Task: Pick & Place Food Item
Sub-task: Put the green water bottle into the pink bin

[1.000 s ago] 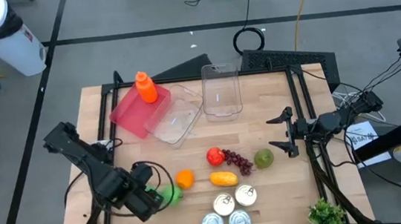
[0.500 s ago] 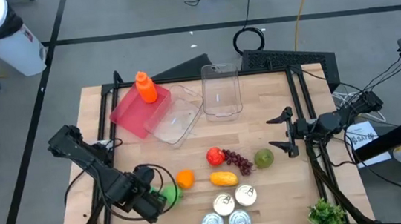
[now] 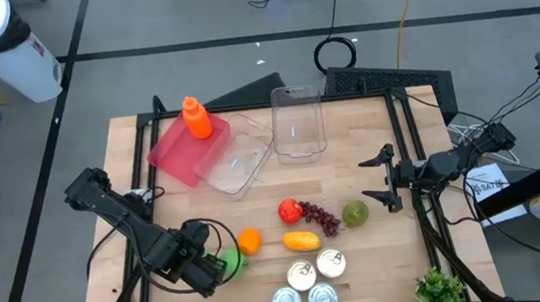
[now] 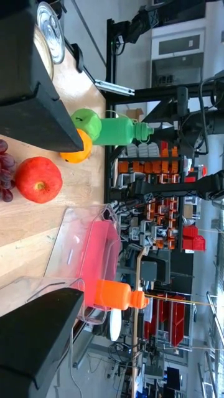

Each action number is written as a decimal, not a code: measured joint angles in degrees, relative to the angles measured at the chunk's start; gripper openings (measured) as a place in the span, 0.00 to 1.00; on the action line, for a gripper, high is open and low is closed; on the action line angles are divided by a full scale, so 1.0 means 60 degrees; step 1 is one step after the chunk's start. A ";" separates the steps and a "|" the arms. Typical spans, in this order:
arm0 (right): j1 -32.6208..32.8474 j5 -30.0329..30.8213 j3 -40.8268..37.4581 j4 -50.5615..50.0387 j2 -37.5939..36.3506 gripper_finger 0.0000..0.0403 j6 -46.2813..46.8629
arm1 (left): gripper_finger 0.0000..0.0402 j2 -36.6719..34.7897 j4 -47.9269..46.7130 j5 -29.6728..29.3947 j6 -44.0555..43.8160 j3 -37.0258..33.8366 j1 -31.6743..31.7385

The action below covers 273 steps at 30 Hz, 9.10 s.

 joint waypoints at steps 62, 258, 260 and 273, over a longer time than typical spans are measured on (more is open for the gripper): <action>0.0000 0.0000 0.0001 0.0000 -0.0001 0.89 -0.0001 | 0.67 -0.0375 0.0028 -0.0871 -0.2143 -0.0940 -0.0652; -0.3368 -0.3013 0.5929 0.6981 1.2947 0.35 0.1406 | 0.42 -0.2116 1.9341 0.0466 1.6725 -0.7825 0.6856; -0.3355 -0.3011 0.5941 0.6427 1.2700 0.35 0.1280 | 0.43 -0.2561 1.8585 0.0388 1.6722 -0.7836 0.6856; -0.3248 -0.3264 0.5932 0.5027 1.3134 0.29 0.1528 | 0.53 -0.2720 1.6352 0.1128 1.6318 -0.5546 0.6564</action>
